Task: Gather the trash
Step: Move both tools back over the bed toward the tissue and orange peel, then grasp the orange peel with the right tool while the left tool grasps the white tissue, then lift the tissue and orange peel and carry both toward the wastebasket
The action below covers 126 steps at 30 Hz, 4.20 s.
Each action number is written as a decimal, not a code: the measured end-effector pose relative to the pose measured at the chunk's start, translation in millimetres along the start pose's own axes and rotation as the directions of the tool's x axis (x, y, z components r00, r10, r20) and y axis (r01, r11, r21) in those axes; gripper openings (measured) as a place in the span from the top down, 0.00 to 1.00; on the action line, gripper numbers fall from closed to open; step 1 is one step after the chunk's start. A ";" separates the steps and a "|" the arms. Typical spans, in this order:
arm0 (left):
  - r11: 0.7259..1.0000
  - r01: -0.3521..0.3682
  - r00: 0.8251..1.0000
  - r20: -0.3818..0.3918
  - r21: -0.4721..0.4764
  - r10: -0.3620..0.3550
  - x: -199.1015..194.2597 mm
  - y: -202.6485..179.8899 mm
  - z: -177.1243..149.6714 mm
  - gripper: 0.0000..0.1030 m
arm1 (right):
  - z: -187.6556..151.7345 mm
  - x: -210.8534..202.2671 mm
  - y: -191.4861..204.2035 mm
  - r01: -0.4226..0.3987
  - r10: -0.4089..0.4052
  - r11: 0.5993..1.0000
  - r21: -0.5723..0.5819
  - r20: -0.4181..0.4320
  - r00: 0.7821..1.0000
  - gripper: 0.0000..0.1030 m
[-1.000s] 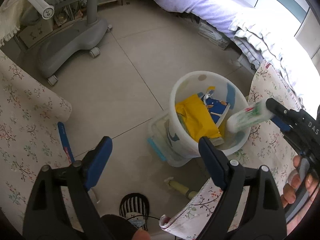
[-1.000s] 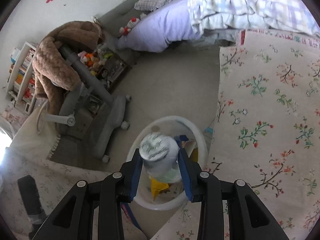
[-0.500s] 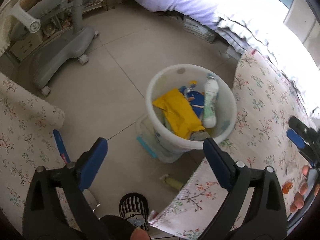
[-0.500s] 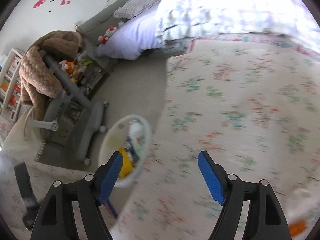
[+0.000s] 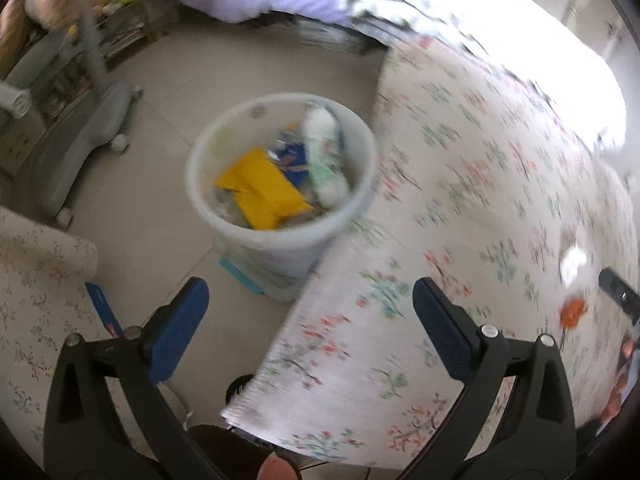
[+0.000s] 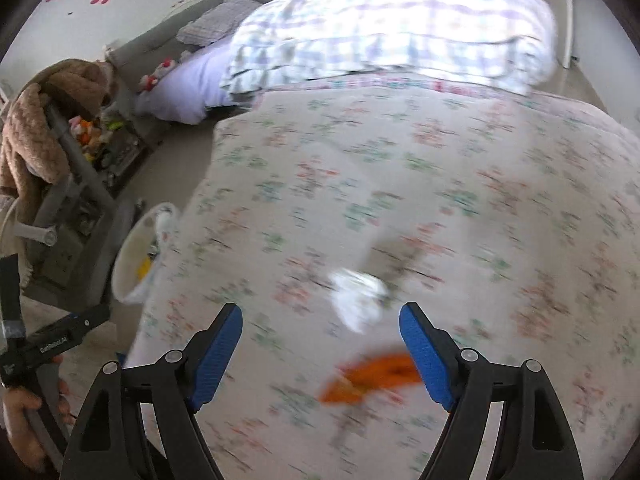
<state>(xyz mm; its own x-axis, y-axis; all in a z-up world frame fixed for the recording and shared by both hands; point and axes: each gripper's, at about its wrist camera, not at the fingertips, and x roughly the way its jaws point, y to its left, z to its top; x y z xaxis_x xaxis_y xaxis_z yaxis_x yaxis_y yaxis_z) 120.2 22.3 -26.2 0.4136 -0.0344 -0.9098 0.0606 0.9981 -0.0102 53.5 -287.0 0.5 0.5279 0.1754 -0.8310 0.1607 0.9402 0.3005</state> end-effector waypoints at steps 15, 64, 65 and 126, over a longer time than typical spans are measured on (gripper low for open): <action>0.985 0.060 0.998 -0.034 0.160 -0.055 9.2 -59.8 -41.7 0.01 | -58.4 -10.3 -55.1 0.051 -0.051 0.998 -0.026 -0.035 0.998 0.18; 0.905 0.322 0.944 -0.017 0.279 -0.330 33.4 -231.4 -24.7 0.21 | -55.4 -38.8 -131.6 0.135 -0.149 0.985 0.105 0.129 0.980 0.85; 0.903 0.323 0.943 -0.012 0.282 -0.333 35.2 -236.0 -24.5 0.27 | -55.3 -39.4 -133.6 0.134 -0.147 0.985 0.109 0.129 0.981 0.85; 0.970 0.240 0.961 0.148 -0.034 -0.233 2.1 -25.2 25.7 0.78 | -2.7 -1.9 35.9 -0.100 0.110 0.993 -0.069 0.152 0.982 0.86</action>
<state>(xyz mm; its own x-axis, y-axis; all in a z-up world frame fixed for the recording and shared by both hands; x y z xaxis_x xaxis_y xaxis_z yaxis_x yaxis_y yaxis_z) 142.9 -4.3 -17.1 0.5178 -0.2728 -0.8108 0.1270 0.9618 -0.2425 56.1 -252.8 11.6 0.6628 0.2310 -0.7123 0.0492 0.9358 0.3492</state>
